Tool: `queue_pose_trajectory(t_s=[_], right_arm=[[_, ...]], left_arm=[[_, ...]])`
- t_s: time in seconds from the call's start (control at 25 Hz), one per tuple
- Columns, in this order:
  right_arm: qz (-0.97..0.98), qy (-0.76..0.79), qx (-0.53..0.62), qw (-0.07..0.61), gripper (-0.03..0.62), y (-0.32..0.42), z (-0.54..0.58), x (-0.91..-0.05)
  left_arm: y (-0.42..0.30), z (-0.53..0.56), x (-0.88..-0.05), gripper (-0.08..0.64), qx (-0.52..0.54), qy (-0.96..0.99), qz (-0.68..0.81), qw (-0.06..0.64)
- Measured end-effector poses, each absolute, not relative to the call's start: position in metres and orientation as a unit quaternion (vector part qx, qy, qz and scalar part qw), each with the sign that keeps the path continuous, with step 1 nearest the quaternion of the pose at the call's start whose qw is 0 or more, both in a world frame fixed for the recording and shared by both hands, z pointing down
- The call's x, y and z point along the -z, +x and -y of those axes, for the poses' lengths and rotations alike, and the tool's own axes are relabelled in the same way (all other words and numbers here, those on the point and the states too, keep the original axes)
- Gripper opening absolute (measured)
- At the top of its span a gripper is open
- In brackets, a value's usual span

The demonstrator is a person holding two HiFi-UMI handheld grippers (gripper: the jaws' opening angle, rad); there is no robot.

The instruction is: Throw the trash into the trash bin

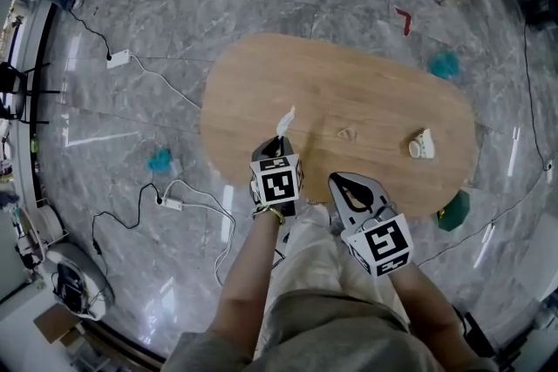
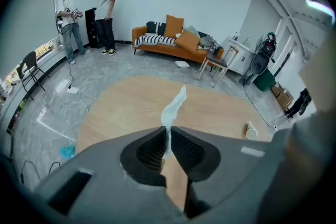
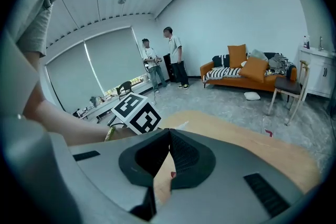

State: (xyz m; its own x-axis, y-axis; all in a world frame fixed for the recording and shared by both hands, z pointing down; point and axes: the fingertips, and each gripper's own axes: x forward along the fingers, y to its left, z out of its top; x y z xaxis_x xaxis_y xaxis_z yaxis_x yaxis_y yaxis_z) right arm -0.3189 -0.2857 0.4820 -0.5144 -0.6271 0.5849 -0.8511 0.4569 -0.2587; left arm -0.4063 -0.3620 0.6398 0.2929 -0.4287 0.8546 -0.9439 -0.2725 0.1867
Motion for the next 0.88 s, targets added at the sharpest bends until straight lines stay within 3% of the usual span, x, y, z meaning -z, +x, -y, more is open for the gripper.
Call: queue_pose_trajectory(t_s=[0.88], right_arm=[[0.808,0.501,-0.249,0.187,0.008,-0.284,0.264,-0.411]], left_arm=[[-0.373,0.345,-0.544,0.035,-0.348,0.766,0.425,0.335]])
